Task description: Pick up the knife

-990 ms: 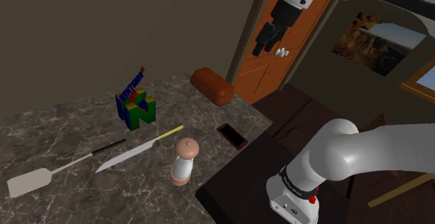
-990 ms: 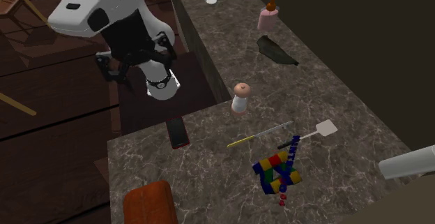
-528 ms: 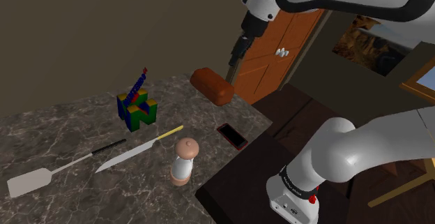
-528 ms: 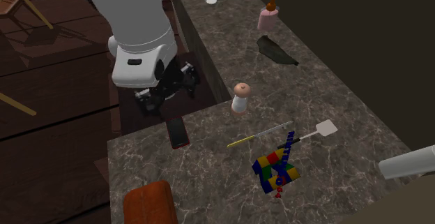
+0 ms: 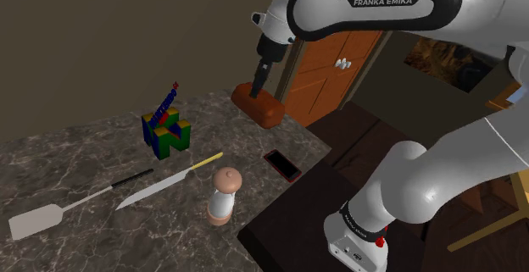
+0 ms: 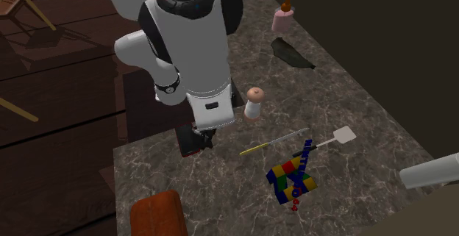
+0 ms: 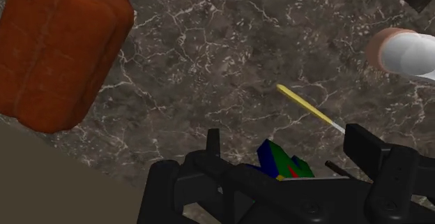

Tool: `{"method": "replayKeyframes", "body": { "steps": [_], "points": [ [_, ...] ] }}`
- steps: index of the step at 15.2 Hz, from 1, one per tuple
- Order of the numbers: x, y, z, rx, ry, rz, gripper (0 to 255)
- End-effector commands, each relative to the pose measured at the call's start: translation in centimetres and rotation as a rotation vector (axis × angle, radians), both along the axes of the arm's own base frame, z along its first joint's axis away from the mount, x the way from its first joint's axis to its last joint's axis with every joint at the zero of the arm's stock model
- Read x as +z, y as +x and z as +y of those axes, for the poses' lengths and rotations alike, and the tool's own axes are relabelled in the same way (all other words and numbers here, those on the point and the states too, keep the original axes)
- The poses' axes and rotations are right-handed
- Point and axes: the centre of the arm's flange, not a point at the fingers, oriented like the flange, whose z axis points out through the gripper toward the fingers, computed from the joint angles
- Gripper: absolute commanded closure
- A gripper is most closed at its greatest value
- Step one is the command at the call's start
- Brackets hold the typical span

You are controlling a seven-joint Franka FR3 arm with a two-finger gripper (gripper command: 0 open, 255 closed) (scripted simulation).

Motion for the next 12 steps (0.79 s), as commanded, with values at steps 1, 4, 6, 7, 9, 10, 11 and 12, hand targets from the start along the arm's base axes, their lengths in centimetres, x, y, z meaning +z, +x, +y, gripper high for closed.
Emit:
{"method": "replayKeyframes", "body": {
  "steps": [1,4,6,7,9,10,11,12],
  "points": [
    [-1.9,1.0,1.8,0.077,-0.005,0.003,0],
    [-4.5,2.3,4.6,0.189,-0.013,0.009,0],
    [-6.2,2.9,6.5,0.264,-0.018,0.013,0],
    [-7.1,3.2,7.5,0.301,-0.020,0.015,0],
    [-8.9,3.6,9.4,0.376,-0.026,0.018,0],
    [-9.8,3.7,10.4,0.413,-0.028,0.020,0],
    [-10.6,3.8,11.4,0.451,-0.031,0.022,0],
    [-11.5,3.9,12.3,0.488,-0.033,0.024,0]
  ]
}}
